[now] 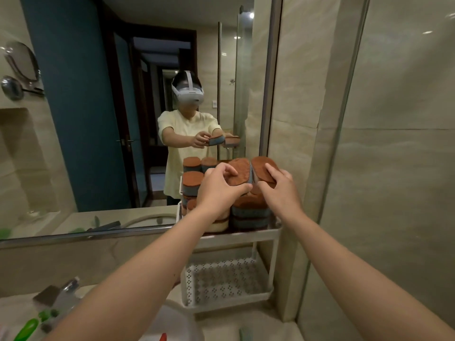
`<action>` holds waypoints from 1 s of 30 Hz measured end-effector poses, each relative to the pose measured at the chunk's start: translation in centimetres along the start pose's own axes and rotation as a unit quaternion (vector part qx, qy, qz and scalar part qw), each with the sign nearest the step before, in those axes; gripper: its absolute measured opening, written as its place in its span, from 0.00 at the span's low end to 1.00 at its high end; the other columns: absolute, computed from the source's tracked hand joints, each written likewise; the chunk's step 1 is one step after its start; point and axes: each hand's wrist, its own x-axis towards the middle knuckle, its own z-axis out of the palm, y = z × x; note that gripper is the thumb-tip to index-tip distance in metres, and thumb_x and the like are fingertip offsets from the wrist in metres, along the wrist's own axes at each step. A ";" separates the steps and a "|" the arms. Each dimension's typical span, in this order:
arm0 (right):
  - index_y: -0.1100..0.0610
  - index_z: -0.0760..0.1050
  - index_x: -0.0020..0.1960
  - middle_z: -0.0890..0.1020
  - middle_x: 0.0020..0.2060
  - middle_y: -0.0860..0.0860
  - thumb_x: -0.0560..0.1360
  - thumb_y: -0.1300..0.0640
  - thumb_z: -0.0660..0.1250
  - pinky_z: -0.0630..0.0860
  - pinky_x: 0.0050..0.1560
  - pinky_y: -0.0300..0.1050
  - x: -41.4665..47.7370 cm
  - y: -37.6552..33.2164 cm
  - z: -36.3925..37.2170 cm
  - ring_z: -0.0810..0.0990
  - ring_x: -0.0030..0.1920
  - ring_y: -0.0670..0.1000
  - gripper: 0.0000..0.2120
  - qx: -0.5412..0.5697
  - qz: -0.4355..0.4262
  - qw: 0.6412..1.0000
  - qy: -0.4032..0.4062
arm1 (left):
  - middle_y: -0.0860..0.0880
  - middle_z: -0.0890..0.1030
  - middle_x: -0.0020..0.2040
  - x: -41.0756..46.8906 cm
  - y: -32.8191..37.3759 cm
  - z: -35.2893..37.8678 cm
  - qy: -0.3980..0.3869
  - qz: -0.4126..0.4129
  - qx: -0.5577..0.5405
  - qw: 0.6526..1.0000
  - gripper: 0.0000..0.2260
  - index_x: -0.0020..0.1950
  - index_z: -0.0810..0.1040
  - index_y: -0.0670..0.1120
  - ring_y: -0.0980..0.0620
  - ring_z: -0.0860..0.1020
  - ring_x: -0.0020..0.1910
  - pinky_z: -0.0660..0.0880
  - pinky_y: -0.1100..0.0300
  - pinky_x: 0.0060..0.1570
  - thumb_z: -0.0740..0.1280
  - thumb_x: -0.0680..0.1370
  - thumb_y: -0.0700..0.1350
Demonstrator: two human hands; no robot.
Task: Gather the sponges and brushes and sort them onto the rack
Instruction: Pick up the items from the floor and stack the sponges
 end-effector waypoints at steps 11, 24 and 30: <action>0.49 0.61 0.77 0.60 0.75 0.53 0.79 0.50 0.63 0.65 0.69 0.46 7.6 5.8 4.2 0.66 0.72 0.55 0.28 -0.046 0.054 0.992 -0.108 | 0.49 0.77 0.52 7.6 -2.2 6.1 0.038 -0.005 0.288 0.957 0.30 0.52 0.74 0.52 0.45 0.73 0.58 0.68 0.50 0.62 0.65 0.61 0.72; 0.47 0.63 0.75 0.64 0.73 0.49 0.76 0.47 0.65 0.70 0.60 0.44 8.0 6.9 5.9 0.70 0.67 0.52 0.29 -0.052 0.042 0.993 -0.100 | 0.43 0.73 0.62 8.1 -3.8 7.1 0.007 0.020 0.452 0.892 0.38 0.63 0.71 0.44 0.41 0.66 0.66 0.47 0.43 0.74 0.62 0.66 0.73; 0.45 0.56 0.78 0.55 0.78 0.51 0.74 0.42 0.63 0.64 0.72 0.56 7.6 6.1 5.4 0.59 0.76 0.57 0.35 -0.081 0.077 0.983 -0.144 | 0.45 0.71 0.63 7.0 -2.9 5.7 -0.014 -0.002 0.402 0.915 0.33 0.63 0.72 0.47 0.42 0.64 0.68 0.46 0.42 0.74 0.64 0.68 0.69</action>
